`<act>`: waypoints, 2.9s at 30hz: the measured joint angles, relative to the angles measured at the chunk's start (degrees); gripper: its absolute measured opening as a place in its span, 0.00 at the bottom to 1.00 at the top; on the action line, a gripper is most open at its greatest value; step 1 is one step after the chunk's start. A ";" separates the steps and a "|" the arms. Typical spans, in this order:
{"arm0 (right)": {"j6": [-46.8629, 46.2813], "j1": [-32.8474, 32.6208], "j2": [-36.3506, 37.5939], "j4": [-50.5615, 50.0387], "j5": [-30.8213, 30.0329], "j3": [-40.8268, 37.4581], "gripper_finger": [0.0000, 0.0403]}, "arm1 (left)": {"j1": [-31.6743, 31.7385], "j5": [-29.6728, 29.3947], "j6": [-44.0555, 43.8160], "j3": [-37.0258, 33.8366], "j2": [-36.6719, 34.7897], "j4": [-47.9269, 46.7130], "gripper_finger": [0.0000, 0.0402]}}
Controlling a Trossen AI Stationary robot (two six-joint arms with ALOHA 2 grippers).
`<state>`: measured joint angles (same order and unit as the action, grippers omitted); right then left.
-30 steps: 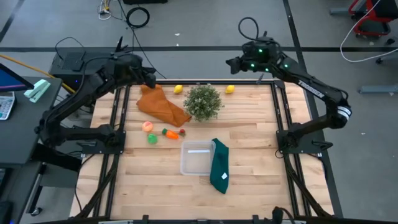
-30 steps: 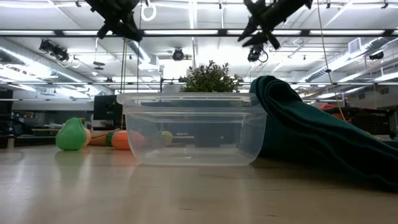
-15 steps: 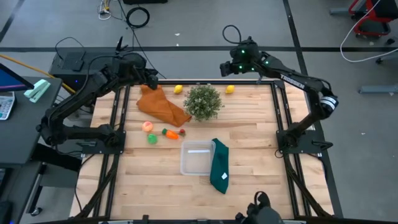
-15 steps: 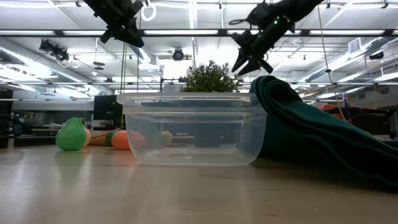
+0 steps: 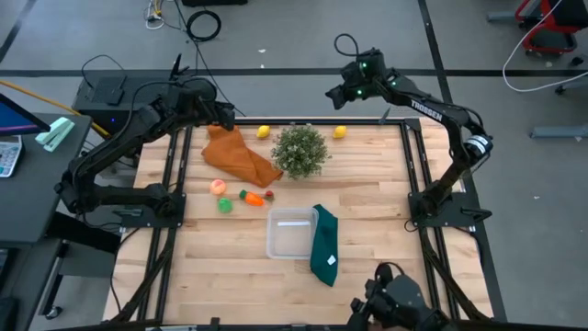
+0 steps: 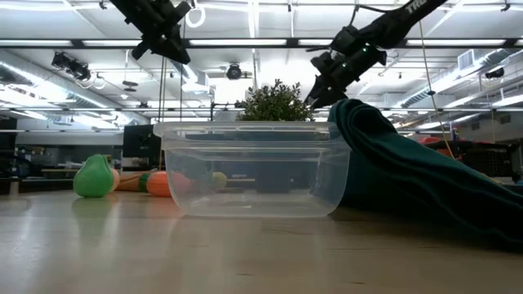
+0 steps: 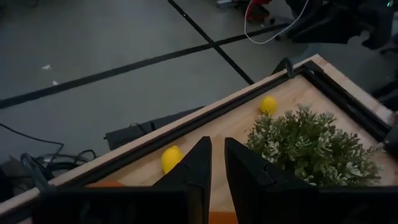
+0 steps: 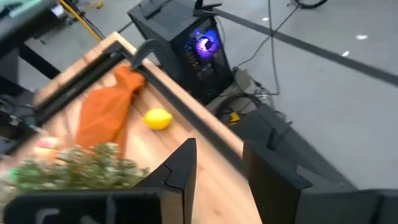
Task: Pick and placing Produce into tupperware
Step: Put the right yellow lemon into the transparent bin
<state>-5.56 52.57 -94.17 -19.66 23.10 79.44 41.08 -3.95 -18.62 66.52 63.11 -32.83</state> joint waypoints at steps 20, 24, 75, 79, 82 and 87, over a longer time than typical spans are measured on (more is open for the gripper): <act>9.46 3.83 -11.37 -11.67 1.03 11.86 0.31 | -0.04 -0.46 -5.01 0.00 -0.02 1.30 0.13; 14.17 1.21 -14.30 -24.28 -7.52 21.06 0.31 | -0.05 -0.48 -3.35 0.00 -0.02 1.27 0.14; 62.89 -6.35 -21.61 -37.51 -25.78 12.94 0.71 | -0.04 -0.48 13.30 0.00 -0.07 0.78 0.12; 63.25 -5.61 -21.59 -34.88 -25.14 12.96 0.71 | -0.04 -0.48 13.27 0.00 -0.07 0.80 0.11; 63.21 -5.18 -21.93 -34.84 -24.03 13.00 0.72 | -0.04 -0.47 13.06 0.00 -0.07 0.80 0.12; 62.84 -4.93 -24.00 -34.57 -23.75 13.00 0.72 | -0.04 -0.46 12.86 0.00 -0.07 0.83 0.12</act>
<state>57.28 47.64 -118.18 -54.23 -0.65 92.44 41.04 -4.40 -5.76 66.52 63.05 -32.01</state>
